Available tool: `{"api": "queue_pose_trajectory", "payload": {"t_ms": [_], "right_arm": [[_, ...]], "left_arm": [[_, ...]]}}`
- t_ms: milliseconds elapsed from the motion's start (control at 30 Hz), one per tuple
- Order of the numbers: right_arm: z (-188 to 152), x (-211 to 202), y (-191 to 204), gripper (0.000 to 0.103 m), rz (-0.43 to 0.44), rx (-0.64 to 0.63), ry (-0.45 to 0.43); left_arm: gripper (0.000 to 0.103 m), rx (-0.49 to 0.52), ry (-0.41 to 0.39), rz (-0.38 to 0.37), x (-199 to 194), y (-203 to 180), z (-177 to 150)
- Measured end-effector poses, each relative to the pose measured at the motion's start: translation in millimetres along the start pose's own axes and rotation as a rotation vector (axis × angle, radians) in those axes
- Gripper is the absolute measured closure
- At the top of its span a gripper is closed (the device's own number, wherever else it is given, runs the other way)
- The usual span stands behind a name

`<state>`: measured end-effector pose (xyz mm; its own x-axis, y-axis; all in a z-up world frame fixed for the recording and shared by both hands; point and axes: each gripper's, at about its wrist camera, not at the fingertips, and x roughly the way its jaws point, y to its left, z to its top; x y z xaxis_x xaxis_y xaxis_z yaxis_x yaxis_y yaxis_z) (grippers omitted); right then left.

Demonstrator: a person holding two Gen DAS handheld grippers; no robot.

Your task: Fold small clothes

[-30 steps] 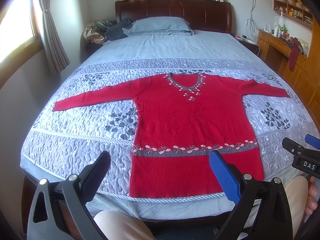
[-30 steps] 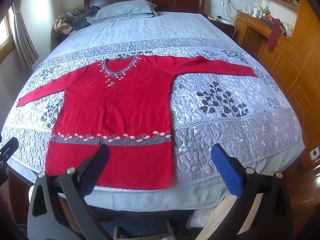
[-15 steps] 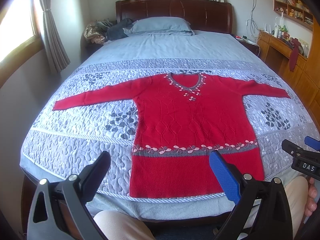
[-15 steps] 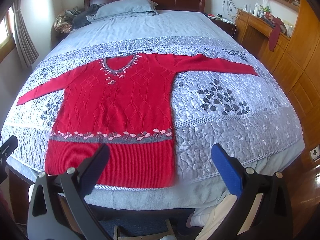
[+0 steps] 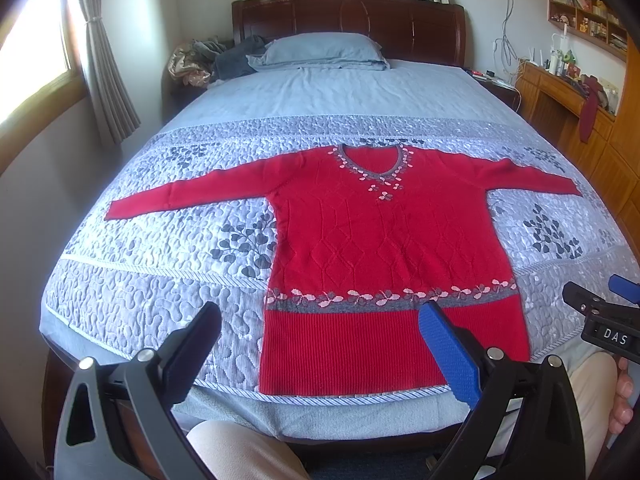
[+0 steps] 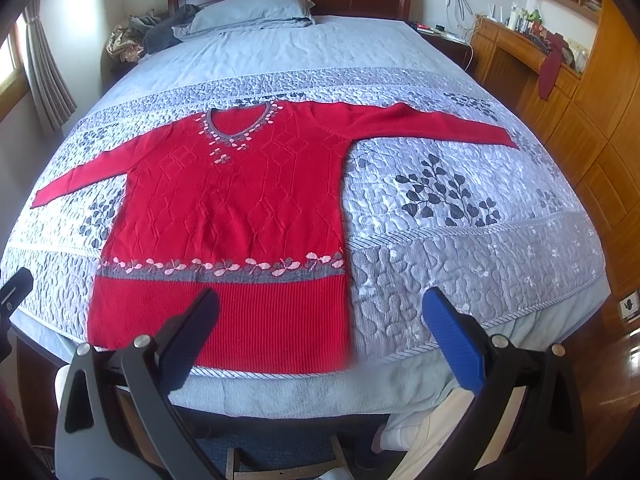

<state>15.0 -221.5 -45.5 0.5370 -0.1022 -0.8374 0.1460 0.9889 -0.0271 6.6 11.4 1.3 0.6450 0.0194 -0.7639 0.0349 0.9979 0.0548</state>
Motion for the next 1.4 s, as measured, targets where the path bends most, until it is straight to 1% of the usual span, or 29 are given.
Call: {"api": "queue_pose_trajectory", "payload": {"t_ms": [833, 1167, 1300, 1400], "right_arm": [[3.2, 3.5, -1.0, 0.002, 0.003, 0.000, 0.007], [7.0, 14.2, -3.7, 0.002, 0.016, -0.004, 0.022], [22.2, 28.4, -24.0, 0.002, 0.055, 0.017, 0.046], [49.7, 45.5, -62.6, 0.002, 0.032, 0.051, 0.062]], "left_arm": [[0.004, 0.004, 0.006, 0.003, 6.0, 1.5, 0.6], [0.004, 0.013, 0.022, 0.003, 15.7, -5.2, 6.7], [0.004, -0.005, 0.064, -0.002, 38.4, -6.0, 17.5], [0.004, -0.035, 0.097, -0.032, 64.7, -12.8, 40.7]]}}
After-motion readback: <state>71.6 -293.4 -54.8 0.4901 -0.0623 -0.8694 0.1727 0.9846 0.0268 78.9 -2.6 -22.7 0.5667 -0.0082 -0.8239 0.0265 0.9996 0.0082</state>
